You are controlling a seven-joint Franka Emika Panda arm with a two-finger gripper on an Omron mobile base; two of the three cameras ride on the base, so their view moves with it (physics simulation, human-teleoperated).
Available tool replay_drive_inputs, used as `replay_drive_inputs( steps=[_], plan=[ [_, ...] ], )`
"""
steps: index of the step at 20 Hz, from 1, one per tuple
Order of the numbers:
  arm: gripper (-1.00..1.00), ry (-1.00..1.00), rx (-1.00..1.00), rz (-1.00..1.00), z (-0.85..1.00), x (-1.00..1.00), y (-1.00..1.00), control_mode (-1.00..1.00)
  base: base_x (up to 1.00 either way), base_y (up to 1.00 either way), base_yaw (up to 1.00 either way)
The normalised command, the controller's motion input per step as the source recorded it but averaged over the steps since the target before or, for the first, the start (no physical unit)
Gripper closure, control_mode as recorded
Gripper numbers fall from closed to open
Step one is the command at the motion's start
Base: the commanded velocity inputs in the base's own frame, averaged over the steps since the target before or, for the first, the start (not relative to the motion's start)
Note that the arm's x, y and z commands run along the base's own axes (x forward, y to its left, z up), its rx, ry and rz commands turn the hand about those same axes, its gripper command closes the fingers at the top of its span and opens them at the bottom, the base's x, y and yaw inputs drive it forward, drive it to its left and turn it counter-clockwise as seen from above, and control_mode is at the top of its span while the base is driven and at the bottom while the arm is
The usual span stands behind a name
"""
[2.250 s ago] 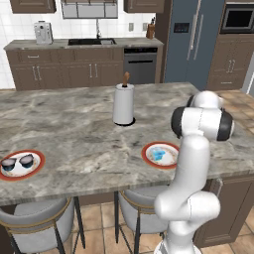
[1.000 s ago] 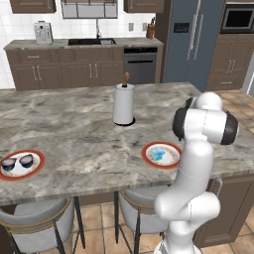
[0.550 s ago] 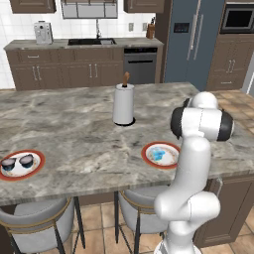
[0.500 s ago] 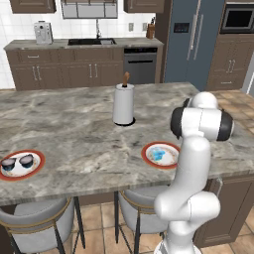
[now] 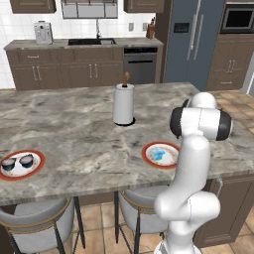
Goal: Place two yogurt containers on each plate.
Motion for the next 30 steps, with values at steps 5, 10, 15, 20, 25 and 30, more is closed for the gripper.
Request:
replay_drive_inputs(
  steps=[5, 10, 15, 20, 25, 30],
  plan=[
    [-1.00, 0.00, 0.00, 0.00, -0.05, 0.00, 0.00, -1.00, 0.00, 0.00, 0.00],
    [-1.00, 0.00, 0.00, 0.00, 0.00, -0.15, -0.02, -1.00, 0.00, 0.00, 0.00],
    [-1.00, -0.01, 0.00, -0.03, 0.00, -0.22, -0.03, -1.00, 0.00, 0.00, 0.00],
    [-1.00, -0.01, 0.00, -0.03, 0.00, -0.05, 0.02, -1.00, 0.00, 0.00, 0.00],
    [-1.00, 0.00, 0.00, 0.00, -0.12, -0.07, 0.08, -1.00, 0.00, 0.00, 0.00],
    [-1.00, 0.00, 0.00, 0.00, -0.16, -0.42, 0.01, -1.00, 0.00, 0.00, 0.00]
  ],
)
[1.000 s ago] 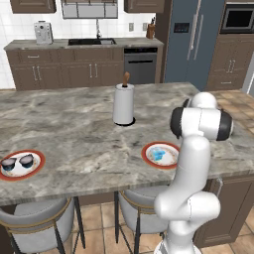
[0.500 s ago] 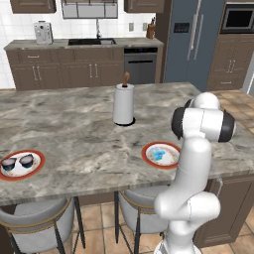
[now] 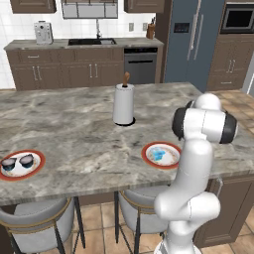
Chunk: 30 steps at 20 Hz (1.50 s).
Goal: Place two yogurt containers on each plate.
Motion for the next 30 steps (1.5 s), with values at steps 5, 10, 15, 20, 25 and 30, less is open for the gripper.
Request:
replay_drive_inputs(
  steps=[5, 10, 15, 20, 25, 30],
  plan=[
    [-1.00, -0.05, 0.00, 0.00, -0.13, -0.33, 0.00, -1.00, 0.00, 0.00, 0.00],
    [-1.00, -0.02, 0.00, 0.00, 0.00, -0.02, 0.00, -1.00, 0.00, 0.00, 0.00],
    [-1.00, -0.02, 0.00, 0.00, 0.00, 0.18, 0.07, -1.00, 0.00, 0.00, 0.00],
    [-1.00, 0.00, 0.00, 0.00, 0.00, 0.22, 0.00, -1.00, 0.00, 0.00, 0.00],
    [-1.00, 0.00, 0.01, 0.00, 0.00, 0.05, -0.06, -1.00, 0.00, 0.00, 0.00],
    [1.00, 0.00, 0.00, 0.00, 0.00, 0.00, 0.00, -1.00, 0.00, 0.00, 0.00]
  ],
)
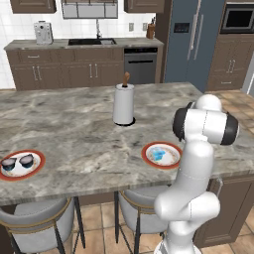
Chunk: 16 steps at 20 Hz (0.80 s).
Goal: Place two yogurt containers on each plate.
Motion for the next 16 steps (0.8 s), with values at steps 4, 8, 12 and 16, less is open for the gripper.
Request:
replay_drive_inputs(
  steps=[4, 8, 12, 16],
  plan=[
    [1.00, 0.00, 0.00, 0.00, 0.10, 0.00, 0.00, -1.00, 0.00, 0.00, 0.00],
    [1.00, 0.00, 0.00, 0.02, 0.54, -0.33, 0.04, -1.00, 0.00, 0.00, 0.00],
    [1.00, -0.03, 0.00, 0.08, 0.62, -0.62, 0.45, -1.00, 0.00, 0.00, 0.00],
    [1.00, -0.07, 0.00, 0.21, 0.07, -0.85, 0.79, -1.00, 0.00, 0.00, 0.00]
  ],
)
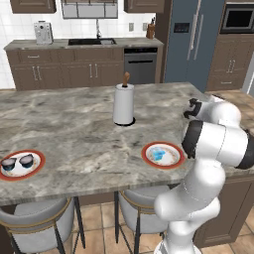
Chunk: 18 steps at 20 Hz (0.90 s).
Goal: Place two yogurt containers on each plate.
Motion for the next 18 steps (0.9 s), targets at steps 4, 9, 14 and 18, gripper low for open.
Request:
replay_drive_inputs(
  steps=[4, 9, 14, 18],
  plan=[
    [1.00, -0.05, 0.00, 0.27, 0.00, -0.53, 0.89, -1.00, 0.00, 0.00, 0.00],
    [1.00, -0.01, -0.04, 0.16, 0.35, 0.25, 0.67, -1.00, 0.00, 0.00, 0.00],
    [1.00, 0.03, -0.06, 0.01, 0.05, 0.54, 0.03, -1.00, 0.00, 0.00, 0.00],
    [1.00, 0.13, -0.04, 0.00, -0.25, 0.29, -0.04, -1.00, 0.00, 0.00, 0.00]
  ],
)
